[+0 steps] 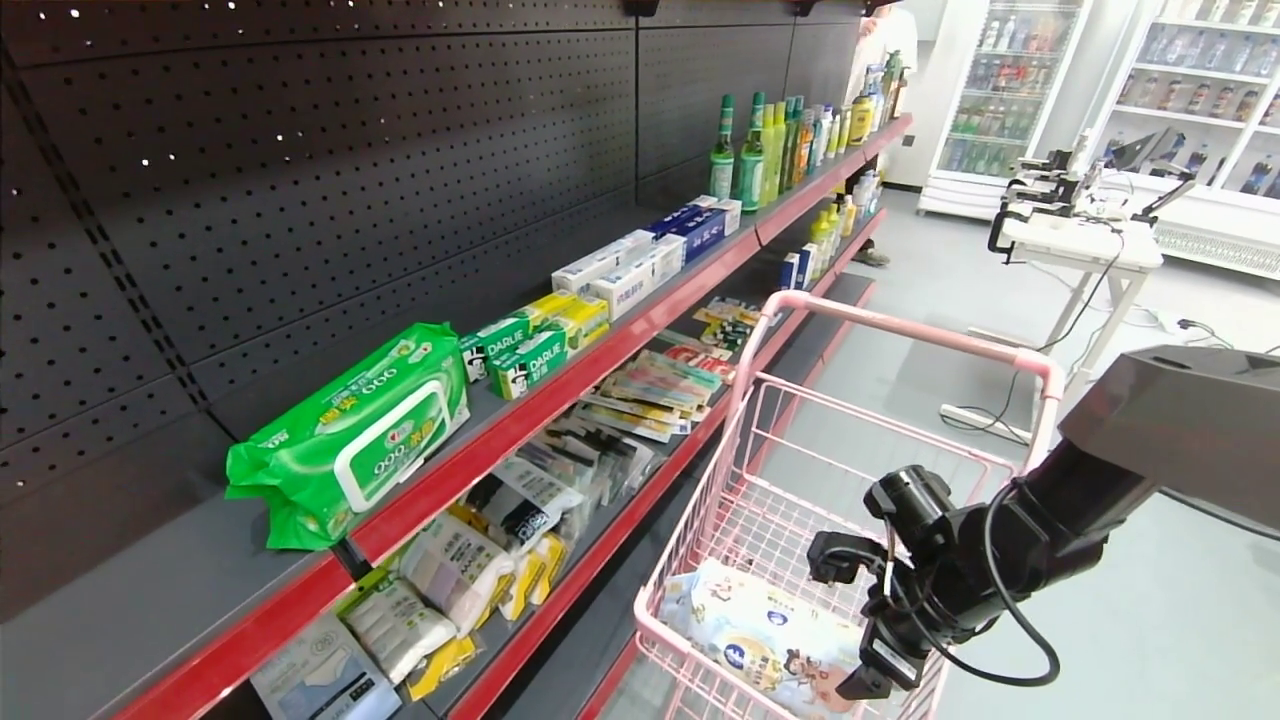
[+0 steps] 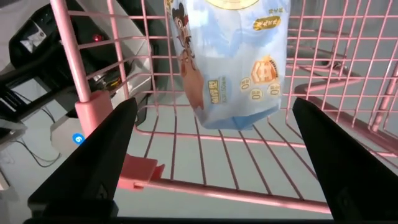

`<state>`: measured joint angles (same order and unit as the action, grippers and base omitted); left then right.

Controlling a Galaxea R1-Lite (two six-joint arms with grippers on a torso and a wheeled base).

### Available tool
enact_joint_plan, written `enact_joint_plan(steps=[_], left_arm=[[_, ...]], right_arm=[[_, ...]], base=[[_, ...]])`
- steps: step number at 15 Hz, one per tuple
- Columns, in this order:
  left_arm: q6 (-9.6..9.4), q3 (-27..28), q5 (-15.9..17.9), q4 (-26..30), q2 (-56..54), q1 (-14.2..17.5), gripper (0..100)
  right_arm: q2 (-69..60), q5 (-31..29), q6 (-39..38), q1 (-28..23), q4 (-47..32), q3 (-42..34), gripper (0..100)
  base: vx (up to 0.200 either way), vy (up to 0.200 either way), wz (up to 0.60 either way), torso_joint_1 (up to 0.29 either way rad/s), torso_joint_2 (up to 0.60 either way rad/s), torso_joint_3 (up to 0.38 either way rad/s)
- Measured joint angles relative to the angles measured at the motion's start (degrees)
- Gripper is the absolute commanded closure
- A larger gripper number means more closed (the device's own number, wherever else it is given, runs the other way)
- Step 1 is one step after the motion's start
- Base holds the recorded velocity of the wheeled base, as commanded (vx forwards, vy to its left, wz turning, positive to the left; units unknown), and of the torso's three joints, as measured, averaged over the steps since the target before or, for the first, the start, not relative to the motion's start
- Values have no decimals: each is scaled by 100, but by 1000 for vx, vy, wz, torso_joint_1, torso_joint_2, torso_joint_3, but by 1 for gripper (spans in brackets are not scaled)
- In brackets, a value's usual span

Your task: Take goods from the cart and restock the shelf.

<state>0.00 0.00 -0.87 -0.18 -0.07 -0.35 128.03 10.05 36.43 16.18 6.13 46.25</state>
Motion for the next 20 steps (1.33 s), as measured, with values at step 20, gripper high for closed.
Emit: enact_joint_plan(steps=[20], left_arm=[[0, 2, 0, 5, 0, 6, 0]], right_arm=[[318, 323, 151, -185, 449, 13, 0]], base=[[0, 0, 0, -54, 141, 81]])
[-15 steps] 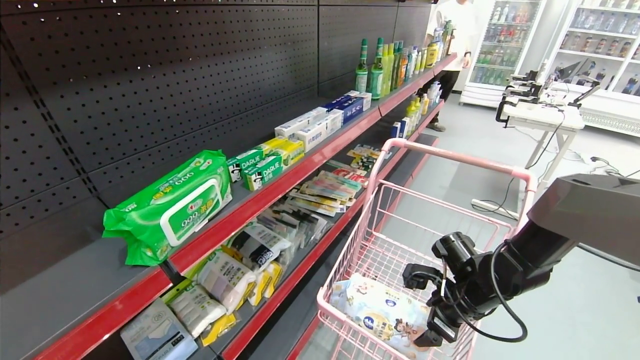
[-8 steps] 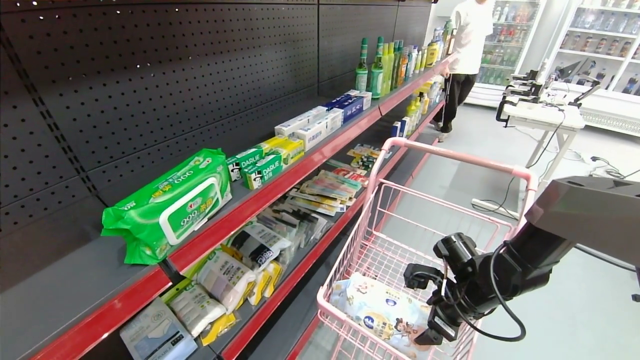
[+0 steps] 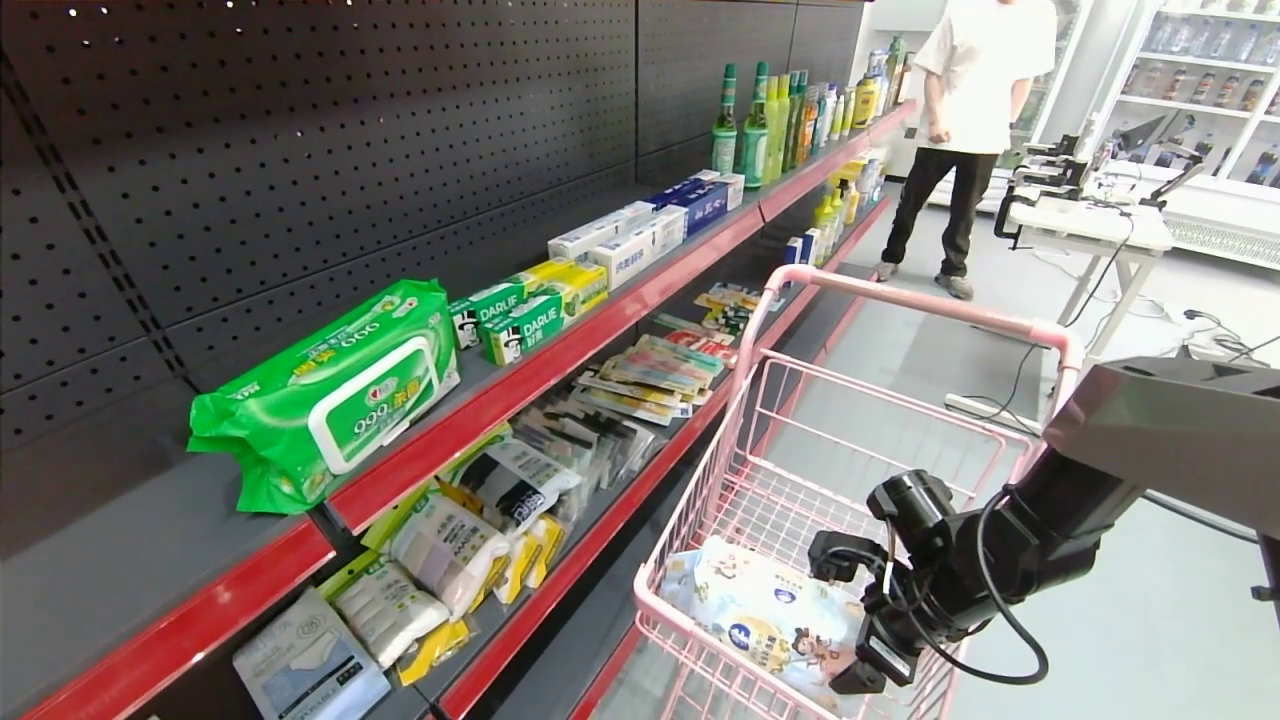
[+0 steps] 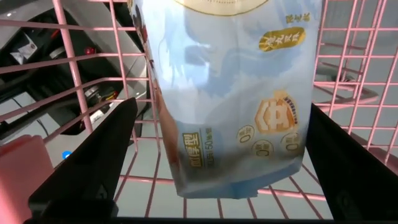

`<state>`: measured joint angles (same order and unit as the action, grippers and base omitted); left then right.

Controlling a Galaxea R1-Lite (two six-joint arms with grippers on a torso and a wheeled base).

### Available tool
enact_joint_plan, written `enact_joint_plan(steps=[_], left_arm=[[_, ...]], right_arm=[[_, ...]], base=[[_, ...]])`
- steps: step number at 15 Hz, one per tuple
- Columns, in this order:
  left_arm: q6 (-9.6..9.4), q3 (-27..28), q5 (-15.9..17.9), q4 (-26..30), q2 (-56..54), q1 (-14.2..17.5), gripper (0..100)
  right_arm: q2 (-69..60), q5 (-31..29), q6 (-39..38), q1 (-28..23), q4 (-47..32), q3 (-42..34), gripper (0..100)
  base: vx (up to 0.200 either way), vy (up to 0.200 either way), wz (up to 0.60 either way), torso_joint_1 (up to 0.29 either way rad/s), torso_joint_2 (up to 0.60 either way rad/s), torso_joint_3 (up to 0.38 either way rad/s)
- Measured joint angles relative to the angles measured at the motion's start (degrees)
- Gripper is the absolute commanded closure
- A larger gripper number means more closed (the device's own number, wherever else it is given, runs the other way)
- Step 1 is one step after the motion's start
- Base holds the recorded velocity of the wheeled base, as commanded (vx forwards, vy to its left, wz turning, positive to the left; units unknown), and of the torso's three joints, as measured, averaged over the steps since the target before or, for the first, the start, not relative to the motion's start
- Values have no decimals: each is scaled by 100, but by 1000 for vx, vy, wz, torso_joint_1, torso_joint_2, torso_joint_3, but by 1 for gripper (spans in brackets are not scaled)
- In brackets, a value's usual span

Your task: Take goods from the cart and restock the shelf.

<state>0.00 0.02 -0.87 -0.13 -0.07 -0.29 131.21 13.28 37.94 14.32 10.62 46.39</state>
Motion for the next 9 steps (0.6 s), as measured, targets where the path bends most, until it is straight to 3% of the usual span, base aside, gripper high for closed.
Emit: enact_joint_plan(steps=[5, 9], left_arm=[[0, -2, 0, 0, 0, 0, 0], [0, -2, 0, -2, 0, 0, 0]], right_arm=[[44, 78, 5, -5, 62, 13, 0], [157, 89, 10, 15, 714, -85, 0]], base=[[0, 0, 0, 0, 0, 0], [0, 0, 0, 0, 0, 0]])
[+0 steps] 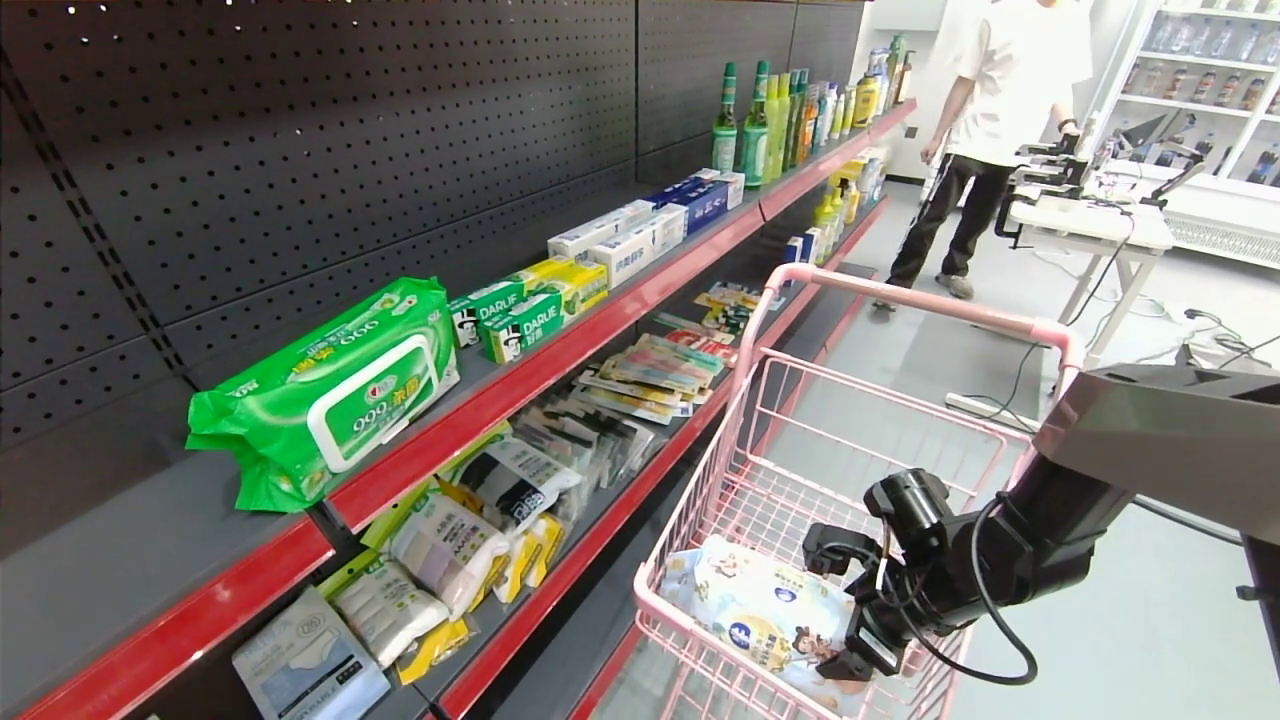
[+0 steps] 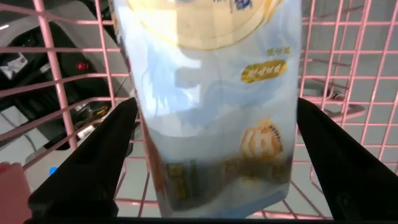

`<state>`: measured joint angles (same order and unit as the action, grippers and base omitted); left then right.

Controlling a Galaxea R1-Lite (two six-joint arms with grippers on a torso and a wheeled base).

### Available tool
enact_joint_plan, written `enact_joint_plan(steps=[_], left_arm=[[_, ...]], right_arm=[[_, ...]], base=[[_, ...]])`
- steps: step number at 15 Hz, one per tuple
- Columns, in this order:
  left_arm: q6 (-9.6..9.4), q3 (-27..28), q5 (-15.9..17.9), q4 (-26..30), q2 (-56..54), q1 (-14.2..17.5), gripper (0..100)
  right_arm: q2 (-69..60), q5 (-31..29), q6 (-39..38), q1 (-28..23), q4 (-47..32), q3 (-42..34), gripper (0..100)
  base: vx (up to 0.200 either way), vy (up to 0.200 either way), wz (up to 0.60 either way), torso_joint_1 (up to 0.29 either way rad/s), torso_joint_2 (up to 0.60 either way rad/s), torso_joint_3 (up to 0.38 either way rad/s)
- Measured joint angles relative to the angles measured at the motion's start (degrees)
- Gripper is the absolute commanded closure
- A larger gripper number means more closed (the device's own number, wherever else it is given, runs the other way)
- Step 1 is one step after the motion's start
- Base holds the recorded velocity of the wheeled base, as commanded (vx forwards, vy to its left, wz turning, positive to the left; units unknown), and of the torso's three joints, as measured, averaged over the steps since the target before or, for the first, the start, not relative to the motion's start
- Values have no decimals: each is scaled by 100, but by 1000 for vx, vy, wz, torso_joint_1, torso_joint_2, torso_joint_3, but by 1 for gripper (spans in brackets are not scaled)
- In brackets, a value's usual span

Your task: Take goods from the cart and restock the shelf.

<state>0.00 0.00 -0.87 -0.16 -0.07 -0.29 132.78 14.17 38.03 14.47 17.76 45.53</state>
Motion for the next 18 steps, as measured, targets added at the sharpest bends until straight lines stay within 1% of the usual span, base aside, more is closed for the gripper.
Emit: enact_joint_plan(steps=[6, 7, 10, 14, 18], left_arm=[[0, 0, 0, 0, 0, -4, 0], [0, 0, 0, 2, 0, -4, 0], [0, 0, 0, 0, 0, -1, 0], [0, 0, 0, -2, 0, -6, 0], [0, 0, 0, 0, 0, -6, 0]], right_arm=[[132, 11, 80, 13, 290, -121, 0], [151, 34, 85, 11, 356, -155, 100], [234, 107, 56, 2, 728, -293, 100], [95, 91, -221, 0, 703, -330, 100], [-618, -18, -563, -12, 646, -295, 100]], base=[[0, 0, 0, 0, 0, 0], [0, 0, 0, 0, 0, 0], [0, 0, 0, 0, 0, 0], [0, 0, 0, 0, 0, 0], [0, 0, 0, 0, 0, 0]])
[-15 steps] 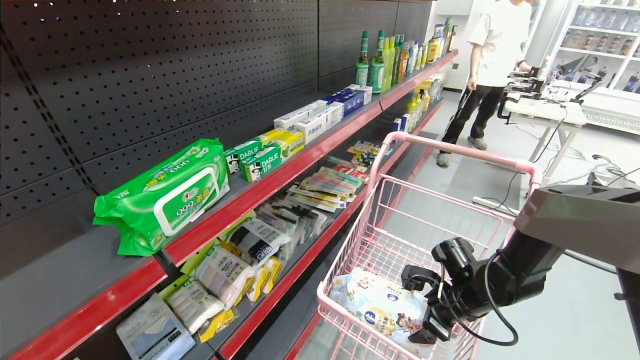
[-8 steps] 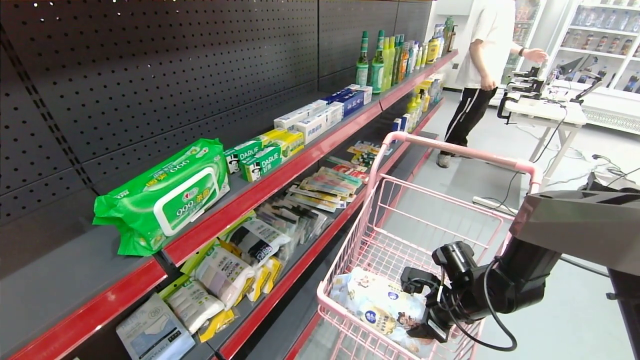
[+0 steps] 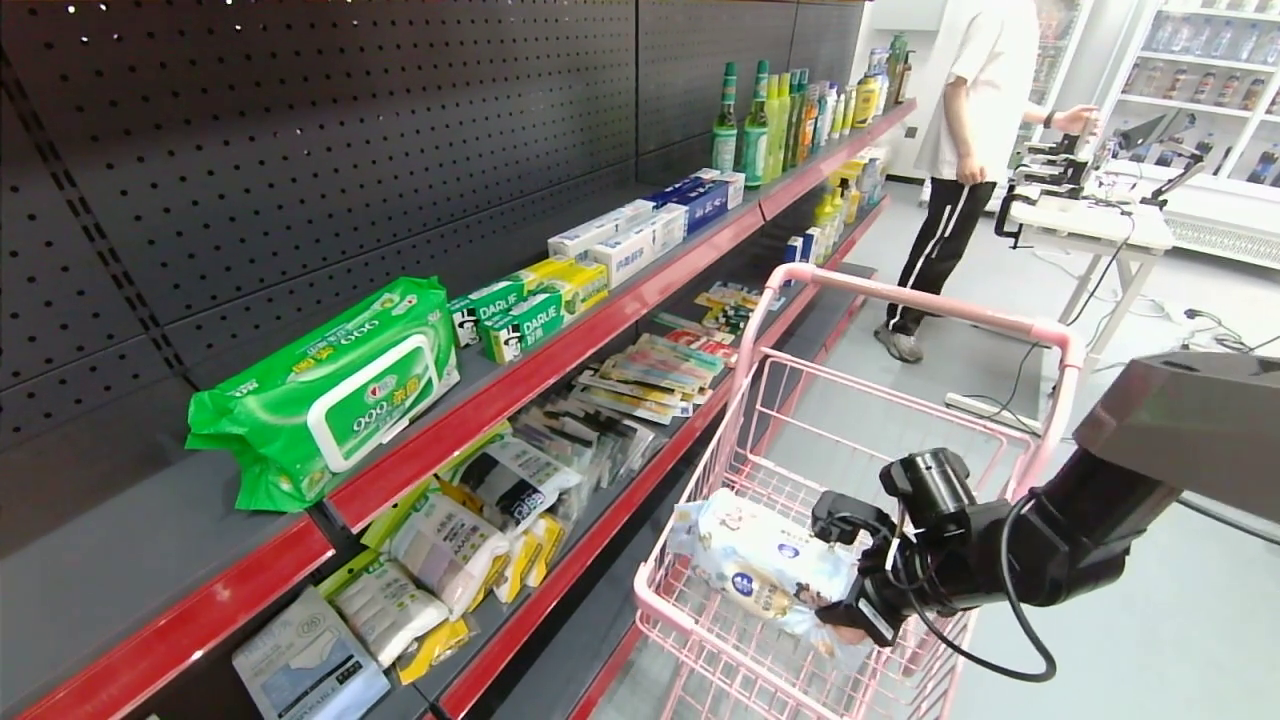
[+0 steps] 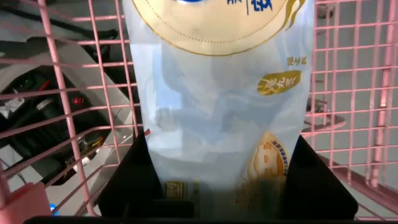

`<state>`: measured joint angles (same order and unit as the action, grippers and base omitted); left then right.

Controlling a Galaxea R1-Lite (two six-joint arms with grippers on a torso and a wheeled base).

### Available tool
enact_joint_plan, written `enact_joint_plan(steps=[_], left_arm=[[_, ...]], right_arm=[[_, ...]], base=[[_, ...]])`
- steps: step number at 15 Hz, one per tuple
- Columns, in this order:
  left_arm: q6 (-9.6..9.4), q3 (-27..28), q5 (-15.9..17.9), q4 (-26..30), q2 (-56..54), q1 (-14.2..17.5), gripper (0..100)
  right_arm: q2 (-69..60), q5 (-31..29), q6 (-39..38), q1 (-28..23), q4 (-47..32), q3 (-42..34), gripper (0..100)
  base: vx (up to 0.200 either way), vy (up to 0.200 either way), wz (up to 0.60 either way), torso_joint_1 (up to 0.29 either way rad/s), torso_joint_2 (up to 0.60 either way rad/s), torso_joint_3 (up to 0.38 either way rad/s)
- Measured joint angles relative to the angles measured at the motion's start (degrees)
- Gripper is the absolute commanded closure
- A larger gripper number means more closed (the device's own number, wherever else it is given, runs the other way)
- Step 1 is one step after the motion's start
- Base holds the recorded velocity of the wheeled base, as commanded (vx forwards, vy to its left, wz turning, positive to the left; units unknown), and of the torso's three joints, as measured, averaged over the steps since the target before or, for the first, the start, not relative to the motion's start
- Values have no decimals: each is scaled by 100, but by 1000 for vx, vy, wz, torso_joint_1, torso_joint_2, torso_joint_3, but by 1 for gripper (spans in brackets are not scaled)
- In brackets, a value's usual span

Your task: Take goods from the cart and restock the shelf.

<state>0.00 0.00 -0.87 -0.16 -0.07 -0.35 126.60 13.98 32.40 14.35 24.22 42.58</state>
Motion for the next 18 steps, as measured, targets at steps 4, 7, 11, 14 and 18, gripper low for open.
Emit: enact_joint_plan(steps=[4, 7, 11, 14, 18], left_arm=[[0, 0, 0, 0, 0, 2, 0], [0, 0, 0, 0, 0, 2, 0], [0, 0, 0, 0, 0, 2, 0], [0, 0, 0, 0, 0, 0, 0], [0, 0, 2, 0, 0, 0, 0]], right_arm=[[-822, -343, -351, -68, -945, 171, 100], [-1532, -416, -466, -162, -1364, 344, 100], [-2349, -446, -506, -285, -1410, 218, 100], [-2886, -416, -649, -335, -1410, 9, 100], [-3663, -391, -980, -317, -1408, -325, 100]], base=[[0, 0, 0, 0, 0, 0], [0, 0, 0, 0, 0, 0], [0, 0, 0, 0, 0, 0], [0, 0, 0, 0, 0, 0], [0, 0, 0, 0, 0, 0]])
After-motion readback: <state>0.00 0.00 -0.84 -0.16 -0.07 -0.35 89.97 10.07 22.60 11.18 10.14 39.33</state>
